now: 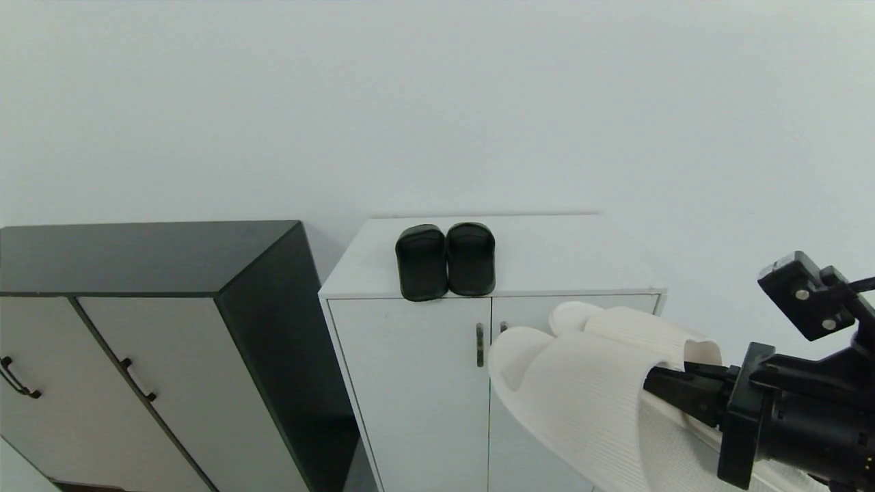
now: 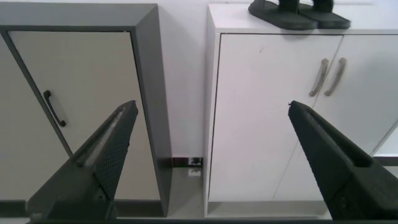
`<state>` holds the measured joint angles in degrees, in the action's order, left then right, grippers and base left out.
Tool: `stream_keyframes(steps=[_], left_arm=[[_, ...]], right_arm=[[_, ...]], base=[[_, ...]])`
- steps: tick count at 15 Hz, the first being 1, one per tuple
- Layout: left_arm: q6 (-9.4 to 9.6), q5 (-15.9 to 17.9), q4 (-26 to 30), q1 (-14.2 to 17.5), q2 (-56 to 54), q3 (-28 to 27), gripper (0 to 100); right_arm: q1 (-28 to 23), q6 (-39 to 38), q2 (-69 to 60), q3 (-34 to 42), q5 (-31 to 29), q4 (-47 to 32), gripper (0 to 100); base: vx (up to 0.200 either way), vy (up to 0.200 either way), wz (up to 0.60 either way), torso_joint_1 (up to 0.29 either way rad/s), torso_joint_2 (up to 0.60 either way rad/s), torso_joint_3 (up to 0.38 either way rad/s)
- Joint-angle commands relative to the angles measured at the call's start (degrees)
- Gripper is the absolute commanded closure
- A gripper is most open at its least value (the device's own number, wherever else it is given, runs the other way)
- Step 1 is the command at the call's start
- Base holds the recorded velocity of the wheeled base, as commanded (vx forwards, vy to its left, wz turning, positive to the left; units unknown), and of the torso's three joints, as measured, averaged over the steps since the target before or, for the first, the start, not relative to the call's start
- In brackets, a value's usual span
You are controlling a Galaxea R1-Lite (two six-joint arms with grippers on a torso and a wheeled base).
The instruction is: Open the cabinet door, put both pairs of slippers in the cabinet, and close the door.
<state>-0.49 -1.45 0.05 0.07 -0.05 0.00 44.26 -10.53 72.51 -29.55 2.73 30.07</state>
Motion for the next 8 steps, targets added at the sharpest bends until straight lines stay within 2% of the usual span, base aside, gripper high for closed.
stream_keyframes(steps=[1, 3, 8], left_arm=[[-0.04, 0.0, 0.0, 0.0, 0.0, 0.0, 0], [-0.13, 0.0, 0.0, 0.0, 0.0, 0.0, 0], [-0.13, 0.0, 0.0, 0.0, 0.0, 0.0, 0]], right_arm=[[0.0, 0.0, -0.7, 0.4, 0.1, 0.1, 100], [0.0, -0.1, -0.8, 0.4, 0.0, 0.1, 100], [0.0, -0.4, -2.6, 0.6, 0.0, 0.0, 100]], base=[[0.0, 0.0, 0.0, 0.0, 0.0, 0.0], [0.0, 0.0, 0.0, 0.0, 0.0, 0.0], [0.0, -0.2, 0.0, 0.0, 0.0, 0.001]])
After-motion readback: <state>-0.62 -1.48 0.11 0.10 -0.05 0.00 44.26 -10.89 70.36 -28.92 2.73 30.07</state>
